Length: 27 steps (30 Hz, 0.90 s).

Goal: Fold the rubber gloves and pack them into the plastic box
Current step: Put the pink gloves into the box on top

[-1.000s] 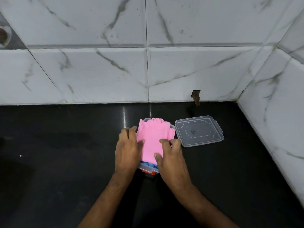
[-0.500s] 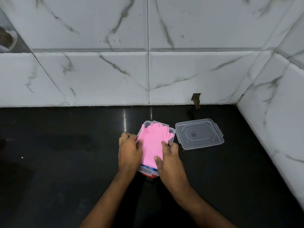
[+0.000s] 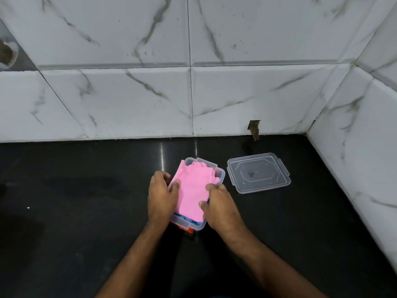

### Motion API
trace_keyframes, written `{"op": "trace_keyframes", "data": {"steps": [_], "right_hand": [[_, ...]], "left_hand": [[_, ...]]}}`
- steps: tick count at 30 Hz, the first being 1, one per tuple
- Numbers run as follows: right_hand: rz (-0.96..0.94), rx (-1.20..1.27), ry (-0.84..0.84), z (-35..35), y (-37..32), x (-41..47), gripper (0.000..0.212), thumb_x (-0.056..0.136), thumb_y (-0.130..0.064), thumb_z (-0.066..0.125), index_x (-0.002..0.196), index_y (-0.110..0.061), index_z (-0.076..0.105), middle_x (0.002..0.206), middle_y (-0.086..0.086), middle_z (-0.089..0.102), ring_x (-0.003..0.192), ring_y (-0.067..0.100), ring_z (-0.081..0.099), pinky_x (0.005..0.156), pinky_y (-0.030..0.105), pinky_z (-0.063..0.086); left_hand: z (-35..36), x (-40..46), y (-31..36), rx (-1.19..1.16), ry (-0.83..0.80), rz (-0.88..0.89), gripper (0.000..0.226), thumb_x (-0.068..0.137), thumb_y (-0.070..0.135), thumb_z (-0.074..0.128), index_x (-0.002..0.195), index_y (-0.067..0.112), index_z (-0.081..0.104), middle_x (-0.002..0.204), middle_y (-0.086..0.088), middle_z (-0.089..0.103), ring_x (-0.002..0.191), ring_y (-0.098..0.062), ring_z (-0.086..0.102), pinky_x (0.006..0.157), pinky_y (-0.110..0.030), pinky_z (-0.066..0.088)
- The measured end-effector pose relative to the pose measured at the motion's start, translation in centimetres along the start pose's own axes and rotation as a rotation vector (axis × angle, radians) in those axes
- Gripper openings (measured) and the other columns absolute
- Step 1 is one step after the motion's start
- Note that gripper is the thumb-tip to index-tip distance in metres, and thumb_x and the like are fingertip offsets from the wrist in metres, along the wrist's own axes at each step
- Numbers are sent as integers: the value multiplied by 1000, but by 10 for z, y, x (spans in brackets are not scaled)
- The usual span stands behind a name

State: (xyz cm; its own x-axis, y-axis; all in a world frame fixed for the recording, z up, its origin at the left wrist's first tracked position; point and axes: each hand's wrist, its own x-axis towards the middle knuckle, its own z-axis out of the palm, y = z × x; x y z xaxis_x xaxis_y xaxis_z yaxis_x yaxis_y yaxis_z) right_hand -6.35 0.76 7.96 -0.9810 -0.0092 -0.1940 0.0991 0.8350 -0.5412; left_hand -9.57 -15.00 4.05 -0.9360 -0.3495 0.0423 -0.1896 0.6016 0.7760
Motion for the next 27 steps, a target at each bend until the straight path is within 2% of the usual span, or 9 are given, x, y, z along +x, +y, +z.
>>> {"op": "trace_keyframes", "data": {"steps": [2, 5, 8, 10, 12, 15, 17, 20, 27], "right_hand": [[4, -44, 0, 3, -3, -1, 50, 98, -24, 64, 141, -13, 43, 134, 11, 43, 108, 25, 62, 93, 33, 52], [-43, -198, 20, 10, -2, -6, 52, 99, -28, 62, 142, -11, 40, 131, 12, 39, 110, 24, 56, 92, 34, 52], [-86, -288, 70, 10, 3, -9, 51, 97, -39, 60, 139, -14, 44, 133, 10, 40, 116, 23, 47, 92, 33, 47], [-108, -338, 94, 10, 5, -10, 50, 99, -40, 56, 141, -15, 44, 132, 8, 42, 116, 22, 46, 93, 33, 46], [-127, -393, 82, 13, 6, -12, 54, 102, -40, 51, 148, -14, 38, 135, 8, 44, 119, 22, 46, 96, 34, 44], [-123, -404, 6, 15, 5, -11, 63, 103, -41, 51, 154, -9, 33, 141, 10, 49, 126, 24, 50, 100, 37, 43], [-124, -397, -25, 12, 2, -8, 51, 102, -38, 53, 145, -10, 47, 137, 10, 55, 123, 25, 56, 98, 39, 44], [-135, -361, -57, 6, 2, -6, 32, 100, -33, 54, 125, -16, 65, 126, 8, 60, 113, 25, 59, 92, 38, 46], [-230, -322, 85, -13, 16, 12, 38, 103, -24, 51, 139, -16, 57, 146, 2, 45, 135, 21, 39, 104, 36, 47]], "left_hand": [[1, -5, 2, 206, 66, 165, 27, 92, 12, 72, 114, 9, 58, 115, -9, 60, 101, -25, 58, 80, -37, 53], [-5, -9, 7, 513, 133, 558, 24, 85, 5, 64, 108, 6, 65, 113, -17, 65, 93, -33, 62, 71, -43, 54], [-6, -10, 15, 452, -169, 824, 35, 92, 17, 49, 119, 8, 69, 120, -11, 68, 101, -29, 68, 79, -41, 57], [-1, -11, 17, 378, -361, 783, 45, 100, 16, 49, 144, 9, 56, 147, -11, 58, 133, -25, 56, 111, -36, 45], [2, -9, 14, 385, -468, 710, 54, 106, 22, 47, 159, 12, 38, 167, -11, 33, 155, -27, 28, 129, -37, 18], [8, -4, 5, 528, -549, 709, 62, 109, 37, 37, 166, 26, 14, 175, -1, 0, 162, -22, -3, 130, -36, -4], [12, 0, 4, 604, -564, 733, 63, 110, 43, 33, 166, 31, 6, 174, 3, -9, 161, -20, -11, 127, -33, -12], [17, 3, 6, 657, -612, 745, 64, 110, 46, 31, 166, 31, 5, 173, 4, -9, 161, -20, -9, 121, -29, -16], [21, 4, 4, 708, -648, 800, 70, 108, 53, 33, 166, 23, 9, 174, -1, -2, 162, -22, -3, 130, -36, -5]]}}
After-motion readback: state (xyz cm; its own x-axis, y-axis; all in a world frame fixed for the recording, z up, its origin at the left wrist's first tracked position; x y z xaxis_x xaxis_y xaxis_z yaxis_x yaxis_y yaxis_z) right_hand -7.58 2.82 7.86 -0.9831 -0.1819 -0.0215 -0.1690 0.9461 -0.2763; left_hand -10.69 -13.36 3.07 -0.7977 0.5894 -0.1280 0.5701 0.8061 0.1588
